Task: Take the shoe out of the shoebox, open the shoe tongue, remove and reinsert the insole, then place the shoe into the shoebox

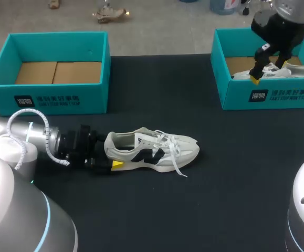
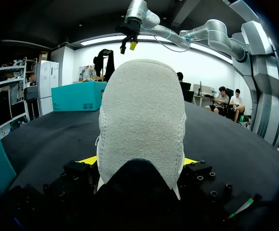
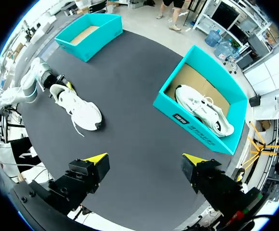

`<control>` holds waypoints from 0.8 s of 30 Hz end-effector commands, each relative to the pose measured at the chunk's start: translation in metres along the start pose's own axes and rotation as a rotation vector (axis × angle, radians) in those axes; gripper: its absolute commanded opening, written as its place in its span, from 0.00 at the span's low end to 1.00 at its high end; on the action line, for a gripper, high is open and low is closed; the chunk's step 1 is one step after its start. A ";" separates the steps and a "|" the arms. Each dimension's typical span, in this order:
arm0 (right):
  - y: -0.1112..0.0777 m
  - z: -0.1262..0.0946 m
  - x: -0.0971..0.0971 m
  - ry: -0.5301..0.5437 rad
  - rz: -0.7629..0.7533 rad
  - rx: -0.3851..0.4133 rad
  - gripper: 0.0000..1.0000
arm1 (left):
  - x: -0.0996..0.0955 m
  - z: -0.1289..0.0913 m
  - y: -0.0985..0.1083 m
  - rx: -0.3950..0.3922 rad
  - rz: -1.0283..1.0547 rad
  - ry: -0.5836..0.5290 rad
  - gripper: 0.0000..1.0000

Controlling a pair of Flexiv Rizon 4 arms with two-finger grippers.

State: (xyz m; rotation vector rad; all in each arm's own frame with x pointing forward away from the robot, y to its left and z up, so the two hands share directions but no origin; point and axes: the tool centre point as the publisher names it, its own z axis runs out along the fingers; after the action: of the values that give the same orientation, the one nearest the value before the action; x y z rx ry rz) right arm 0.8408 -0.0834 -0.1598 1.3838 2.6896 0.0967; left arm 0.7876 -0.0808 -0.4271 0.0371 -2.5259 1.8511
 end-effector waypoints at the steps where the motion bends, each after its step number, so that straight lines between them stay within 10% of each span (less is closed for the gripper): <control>1: 0.006 0.001 -0.003 0.009 0.000 0.057 1.00 | -0.001 0.002 0.003 0.000 0.001 -0.003 0.00; 13: 0.008 0.001 -0.004 -0.008 0.098 0.047 1.00 | -0.001 0.002 0.003 0.000 0.001 -0.003 0.00; 24: 0.037 -0.001 0.072 -0.231 0.315 -0.007 1.00 | -0.001 0.002 0.003 0.000 0.001 -0.003 0.00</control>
State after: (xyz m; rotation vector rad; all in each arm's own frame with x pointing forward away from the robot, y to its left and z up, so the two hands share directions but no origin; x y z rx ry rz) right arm 0.8408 -0.0319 -0.1585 1.6707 2.4092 0.0633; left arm 0.7876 -0.0807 -0.4271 0.0370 -2.5257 1.8516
